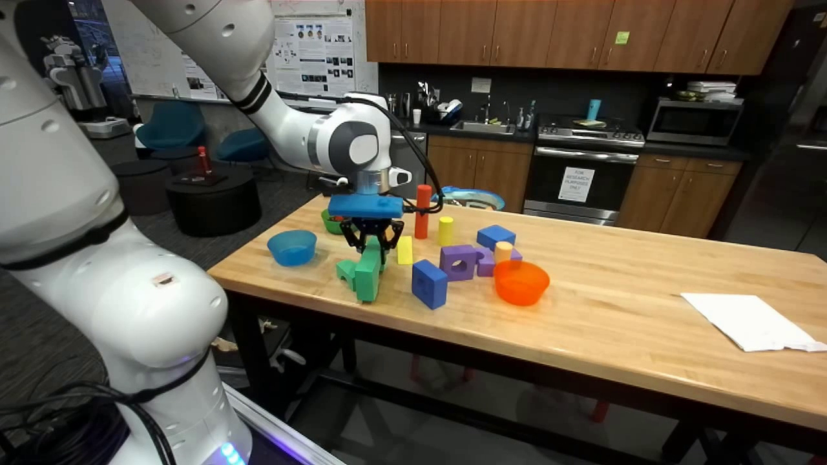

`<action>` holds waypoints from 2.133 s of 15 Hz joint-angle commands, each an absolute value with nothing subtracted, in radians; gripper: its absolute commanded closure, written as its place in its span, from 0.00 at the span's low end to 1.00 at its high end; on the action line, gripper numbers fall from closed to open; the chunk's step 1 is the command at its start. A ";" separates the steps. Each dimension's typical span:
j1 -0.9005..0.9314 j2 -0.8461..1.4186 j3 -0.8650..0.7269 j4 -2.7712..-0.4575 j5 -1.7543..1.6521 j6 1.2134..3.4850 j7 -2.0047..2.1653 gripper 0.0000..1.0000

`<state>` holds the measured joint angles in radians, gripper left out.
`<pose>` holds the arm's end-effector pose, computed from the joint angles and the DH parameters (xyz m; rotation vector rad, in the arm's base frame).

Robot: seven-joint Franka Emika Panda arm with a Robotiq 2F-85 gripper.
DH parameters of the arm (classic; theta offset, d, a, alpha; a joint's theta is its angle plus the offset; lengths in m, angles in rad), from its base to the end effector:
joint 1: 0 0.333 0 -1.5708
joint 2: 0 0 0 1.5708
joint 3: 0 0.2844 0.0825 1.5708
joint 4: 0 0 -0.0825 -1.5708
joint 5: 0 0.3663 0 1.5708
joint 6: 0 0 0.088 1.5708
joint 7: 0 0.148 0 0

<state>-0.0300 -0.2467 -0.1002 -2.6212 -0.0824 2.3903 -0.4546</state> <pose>0.4110 -0.0542 0.2754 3.0483 0.5974 0.0084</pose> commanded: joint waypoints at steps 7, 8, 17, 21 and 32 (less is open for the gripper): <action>-0.023 -0.266 -0.093 -2.646 -0.136 2.444 -0.461 0.84; -0.022 -0.264 -0.092 -2.645 -0.139 2.445 -0.460 0.84; -0.022 -0.252 -0.073 -2.650 -0.184 2.459 -0.450 0.23; -0.022 -0.256 -0.075 -2.653 -0.184 2.461 -0.450 0.00; -0.012 -0.359 -0.058 -2.710 -0.232 2.431 -0.459 0.00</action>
